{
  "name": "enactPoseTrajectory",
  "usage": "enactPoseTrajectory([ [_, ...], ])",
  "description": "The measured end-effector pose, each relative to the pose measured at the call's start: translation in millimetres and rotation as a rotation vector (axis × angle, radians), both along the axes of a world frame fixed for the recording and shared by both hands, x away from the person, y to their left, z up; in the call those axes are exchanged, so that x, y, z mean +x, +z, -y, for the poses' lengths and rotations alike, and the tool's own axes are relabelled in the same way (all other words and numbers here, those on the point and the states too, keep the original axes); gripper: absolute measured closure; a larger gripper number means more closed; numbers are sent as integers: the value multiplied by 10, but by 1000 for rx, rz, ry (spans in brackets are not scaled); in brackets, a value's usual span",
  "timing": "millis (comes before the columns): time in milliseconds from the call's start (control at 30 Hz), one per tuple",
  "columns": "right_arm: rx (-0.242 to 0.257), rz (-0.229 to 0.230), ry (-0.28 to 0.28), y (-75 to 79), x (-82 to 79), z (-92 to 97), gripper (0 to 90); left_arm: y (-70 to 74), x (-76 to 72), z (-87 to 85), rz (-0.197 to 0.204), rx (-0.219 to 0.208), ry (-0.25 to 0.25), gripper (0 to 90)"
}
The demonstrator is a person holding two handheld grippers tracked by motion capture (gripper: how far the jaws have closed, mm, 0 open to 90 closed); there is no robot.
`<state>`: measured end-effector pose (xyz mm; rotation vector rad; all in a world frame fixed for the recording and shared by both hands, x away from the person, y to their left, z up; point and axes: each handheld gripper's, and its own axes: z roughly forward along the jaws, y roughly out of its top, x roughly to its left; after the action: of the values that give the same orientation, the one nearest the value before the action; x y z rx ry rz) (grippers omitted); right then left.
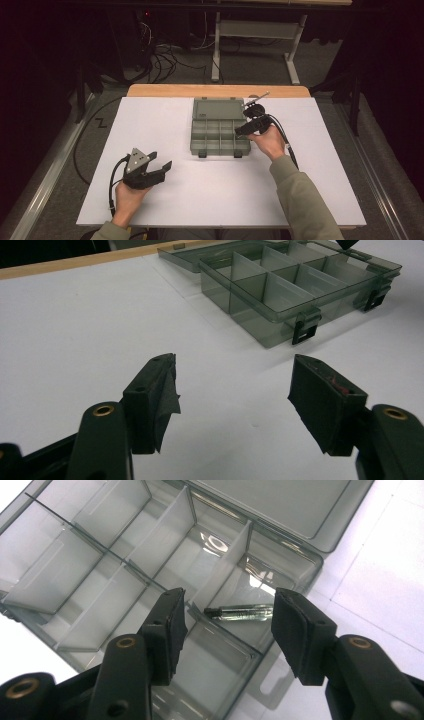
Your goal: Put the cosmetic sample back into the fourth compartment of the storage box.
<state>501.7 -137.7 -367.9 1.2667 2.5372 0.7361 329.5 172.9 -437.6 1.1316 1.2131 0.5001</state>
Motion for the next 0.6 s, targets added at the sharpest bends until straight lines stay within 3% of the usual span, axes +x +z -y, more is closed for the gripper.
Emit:
enactPoseTrajectory([
  [600, 71, 49, -33, 60, -186, 244, 582, 17, -10, -30, 3, -30, 1, 353],
])
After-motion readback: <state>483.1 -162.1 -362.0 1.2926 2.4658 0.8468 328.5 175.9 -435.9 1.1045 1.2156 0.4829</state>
